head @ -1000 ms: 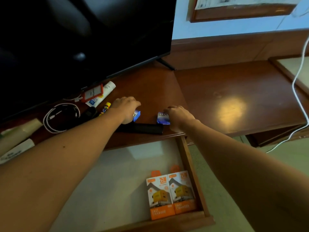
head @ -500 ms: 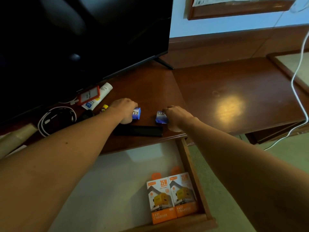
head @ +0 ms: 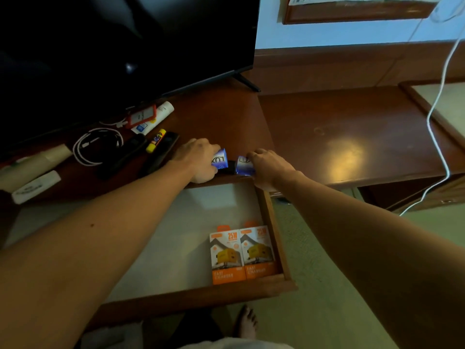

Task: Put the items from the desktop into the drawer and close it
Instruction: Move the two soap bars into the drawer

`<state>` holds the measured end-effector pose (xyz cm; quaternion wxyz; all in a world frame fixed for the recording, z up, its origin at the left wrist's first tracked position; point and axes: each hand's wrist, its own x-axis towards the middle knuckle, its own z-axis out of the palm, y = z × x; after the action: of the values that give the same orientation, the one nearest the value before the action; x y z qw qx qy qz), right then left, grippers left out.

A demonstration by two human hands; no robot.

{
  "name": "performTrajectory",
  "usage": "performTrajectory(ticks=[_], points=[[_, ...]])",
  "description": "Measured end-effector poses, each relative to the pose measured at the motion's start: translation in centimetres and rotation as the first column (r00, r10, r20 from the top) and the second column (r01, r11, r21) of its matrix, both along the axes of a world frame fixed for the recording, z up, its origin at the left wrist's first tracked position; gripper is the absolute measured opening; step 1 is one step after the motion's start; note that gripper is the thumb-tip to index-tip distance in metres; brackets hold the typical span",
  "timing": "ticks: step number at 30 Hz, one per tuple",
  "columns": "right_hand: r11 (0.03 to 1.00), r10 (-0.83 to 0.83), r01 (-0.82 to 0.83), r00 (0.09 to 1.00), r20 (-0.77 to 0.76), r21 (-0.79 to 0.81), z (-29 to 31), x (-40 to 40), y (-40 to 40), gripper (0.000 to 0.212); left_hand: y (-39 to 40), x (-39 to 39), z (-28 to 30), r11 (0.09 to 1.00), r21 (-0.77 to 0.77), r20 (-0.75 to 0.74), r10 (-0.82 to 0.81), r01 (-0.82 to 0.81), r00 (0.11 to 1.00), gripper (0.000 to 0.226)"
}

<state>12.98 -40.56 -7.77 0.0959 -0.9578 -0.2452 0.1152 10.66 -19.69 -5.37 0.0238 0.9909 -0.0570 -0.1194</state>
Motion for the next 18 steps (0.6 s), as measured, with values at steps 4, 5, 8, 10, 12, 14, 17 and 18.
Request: performTrajectory(ticks=[4, 5, 8, 10, 12, 14, 17, 18], points=[[0.998, 0.068, -0.068, 0.997, 0.048, -0.002, -1.1, -2.8, -1.3, 0.049, -1.1, -3.8, -1.1, 1.0, -0.003, 0.006, -0.001, 0.001, 1.0, 0.055], [0.995, 0.095, -0.095, 0.994, 0.048, -0.008, -1.4, -3.4, -1.5, 0.05, -1.3, -4.6, -1.5, 1.0, -0.006, 0.004, -0.001, 0.001, 1.0, 0.056], [0.988, 0.151, -0.151, 0.989, -0.006, -0.034, -2.3, -5.0, -1.8, 0.055, -2.0, -6.6, -3.1, 1.0, -0.01, -0.017, -0.005, 0.004, 1.0, 0.058], [0.987, 0.153, -0.155, 0.987, -0.039, -0.045, -3.2, -5.7, -1.7, 0.054, -2.5, -7.4, -4.3, 1.0, 0.0, -0.054, -0.009, 0.009, 0.998, 0.058], [0.986, 0.148, -0.153, 0.986, -0.079, -0.066, -4.1, -6.1, -1.4, 0.054, -2.8, -7.9, -5.5, 1.0, -0.007, -0.089, -0.009, 0.008, 0.996, 0.057], [0.982, 0.146, -0.158, 0.982, -0.118, -0.106, -5.0, -6.3, -1.1, 0.056, -2.9, -8.2, -6.6, 1.0, -0.01, -0.114, -0.002, 0.001, 0.993, 0.056], [0.978, 0.125, -0.143, 0.985, -0.115, -0.155, -6.5, -6.5, -0.3, 0.059, -3.1, -8.3, -8.4, 1.0, 0.007, -0.134, 0.002, -0.001, 0.991, 0.058], [0.975, 0.116, -0.133, 0.988, -0.105, -0.176, -7.2, -6.5, 0.0, 0.058, -3.2, -8.3, -9.0, 1.0, 0.012, -0.141, 0.008, -0.006, 0.99, 0.058]])
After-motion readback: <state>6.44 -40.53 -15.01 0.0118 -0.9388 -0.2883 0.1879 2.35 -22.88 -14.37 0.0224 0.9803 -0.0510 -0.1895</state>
